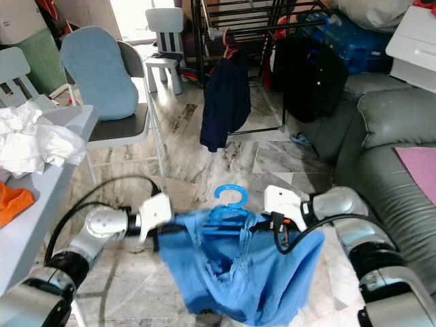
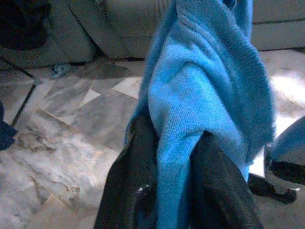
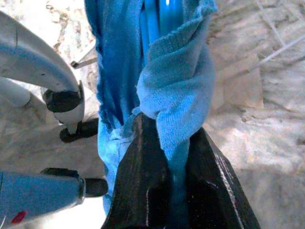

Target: Hang hanger

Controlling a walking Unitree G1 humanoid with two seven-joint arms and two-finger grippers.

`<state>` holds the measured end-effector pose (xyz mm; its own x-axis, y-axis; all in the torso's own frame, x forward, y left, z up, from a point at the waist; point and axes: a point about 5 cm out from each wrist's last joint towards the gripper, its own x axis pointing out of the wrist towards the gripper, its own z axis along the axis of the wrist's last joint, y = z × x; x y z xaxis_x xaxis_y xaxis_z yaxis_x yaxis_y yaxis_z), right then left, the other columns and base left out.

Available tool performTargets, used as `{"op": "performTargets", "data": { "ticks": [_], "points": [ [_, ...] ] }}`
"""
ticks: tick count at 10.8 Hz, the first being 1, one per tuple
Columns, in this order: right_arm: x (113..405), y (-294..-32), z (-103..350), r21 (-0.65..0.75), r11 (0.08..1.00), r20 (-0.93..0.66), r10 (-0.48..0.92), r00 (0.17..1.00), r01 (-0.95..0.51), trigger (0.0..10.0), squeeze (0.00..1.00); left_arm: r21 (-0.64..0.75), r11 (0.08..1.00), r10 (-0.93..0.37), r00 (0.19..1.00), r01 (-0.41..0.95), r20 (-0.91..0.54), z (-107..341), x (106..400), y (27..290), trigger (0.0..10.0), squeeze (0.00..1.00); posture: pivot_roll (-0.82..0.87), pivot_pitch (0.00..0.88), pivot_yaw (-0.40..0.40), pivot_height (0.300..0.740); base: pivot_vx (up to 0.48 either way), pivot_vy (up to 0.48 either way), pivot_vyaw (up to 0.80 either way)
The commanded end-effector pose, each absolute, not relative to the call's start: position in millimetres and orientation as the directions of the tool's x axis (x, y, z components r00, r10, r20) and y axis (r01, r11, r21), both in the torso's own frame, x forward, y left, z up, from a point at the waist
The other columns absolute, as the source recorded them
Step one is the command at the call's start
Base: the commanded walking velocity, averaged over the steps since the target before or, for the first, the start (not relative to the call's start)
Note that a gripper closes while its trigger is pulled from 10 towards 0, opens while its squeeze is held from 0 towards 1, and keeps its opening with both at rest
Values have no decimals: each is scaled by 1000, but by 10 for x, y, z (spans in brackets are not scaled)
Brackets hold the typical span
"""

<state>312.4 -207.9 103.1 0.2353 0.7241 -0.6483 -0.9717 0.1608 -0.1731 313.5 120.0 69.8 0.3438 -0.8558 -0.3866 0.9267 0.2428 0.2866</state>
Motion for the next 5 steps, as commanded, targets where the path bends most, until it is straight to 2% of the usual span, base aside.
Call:
{"op": "performTargets", "data": {
  "ticks": [1,2,3,5],
  "points": [
    [3145,-2077,1034,-194,188,-637,723,269,-963,0,0,311,270,-857,375,911,-353,746,3165,1201,10000,1000,-232,0,72,740,0,0,0],
    [3136,-2065,991,-181,208,-636,721,275,-961,0,0,336,305,-846,416,891,-335,754,3178,1217,10000,1000,-229,0,71,740,0,0,0],
    [3136,-2064,986,-180,209,-638,719,275,-961,0,0,341,308,-844,421,888,-333,755,3180,1219,10000,1000,-229,0,71,740,0,0,0],
    [3143,-2048,846,-194,289,-657,671,343,-937,0,0,423,452,-775,581,785,-250,801,3246,1303,10000,1000,-226,0,73,740,0,0,0]
  ]
}}
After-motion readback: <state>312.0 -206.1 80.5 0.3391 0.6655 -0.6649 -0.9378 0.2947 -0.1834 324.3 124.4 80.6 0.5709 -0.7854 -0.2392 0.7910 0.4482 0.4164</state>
